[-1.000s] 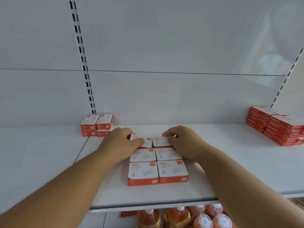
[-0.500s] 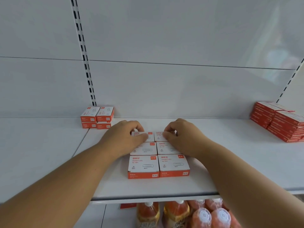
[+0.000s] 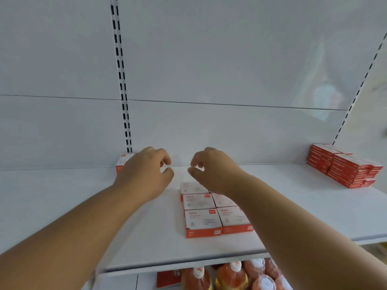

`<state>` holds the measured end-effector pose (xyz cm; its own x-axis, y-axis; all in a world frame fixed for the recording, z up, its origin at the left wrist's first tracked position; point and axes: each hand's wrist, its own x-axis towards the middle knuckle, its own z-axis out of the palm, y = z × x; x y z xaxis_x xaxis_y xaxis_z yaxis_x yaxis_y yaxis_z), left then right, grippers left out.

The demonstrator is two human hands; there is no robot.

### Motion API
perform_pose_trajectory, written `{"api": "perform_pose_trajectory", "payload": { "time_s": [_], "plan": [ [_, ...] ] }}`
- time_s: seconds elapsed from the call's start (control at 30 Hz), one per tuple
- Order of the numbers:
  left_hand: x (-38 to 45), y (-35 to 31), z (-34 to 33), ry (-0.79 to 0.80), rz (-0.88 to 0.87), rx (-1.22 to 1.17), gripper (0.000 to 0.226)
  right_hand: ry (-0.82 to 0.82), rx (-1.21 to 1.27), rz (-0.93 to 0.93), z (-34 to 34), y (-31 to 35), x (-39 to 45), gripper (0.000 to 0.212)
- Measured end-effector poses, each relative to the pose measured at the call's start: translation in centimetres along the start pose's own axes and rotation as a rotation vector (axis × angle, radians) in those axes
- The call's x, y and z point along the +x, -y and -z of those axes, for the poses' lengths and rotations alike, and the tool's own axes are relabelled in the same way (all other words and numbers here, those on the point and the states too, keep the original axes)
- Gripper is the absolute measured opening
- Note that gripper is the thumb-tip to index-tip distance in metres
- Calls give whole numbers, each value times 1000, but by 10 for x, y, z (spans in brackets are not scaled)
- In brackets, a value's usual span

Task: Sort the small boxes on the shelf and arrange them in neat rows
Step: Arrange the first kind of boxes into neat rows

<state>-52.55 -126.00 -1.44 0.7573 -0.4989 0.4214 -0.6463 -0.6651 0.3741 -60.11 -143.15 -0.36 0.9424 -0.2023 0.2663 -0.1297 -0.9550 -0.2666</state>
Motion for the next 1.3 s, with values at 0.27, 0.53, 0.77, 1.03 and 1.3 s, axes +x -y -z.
{"api": "perform_pose_trajectory", "payload": {
  "time_s": [0.27, 0.53, 0.77, 1.03, 1.3],
  "plan": [
    [6, 85, 5, -305, 242, -31, 28, 112, 169, -57, -27, 70, 42, 35],
    [20, 105, -5, -12, 469, 134, 49, 205, 292, -202, -53, 109, 68, 27],
    [15, 98, 4, -155, 387, -231, 28, 73, 483, -307, -57, 112, 67, 10],
    [12, 84, 19, -191, 329, -682, 26, -79, 814, -394, -27, 92, 55, 43],
    [3, 71, 17, -124, 237, -729, 18, -115, 1223, -396, 0, 48, 20, 62]
  ]
}}
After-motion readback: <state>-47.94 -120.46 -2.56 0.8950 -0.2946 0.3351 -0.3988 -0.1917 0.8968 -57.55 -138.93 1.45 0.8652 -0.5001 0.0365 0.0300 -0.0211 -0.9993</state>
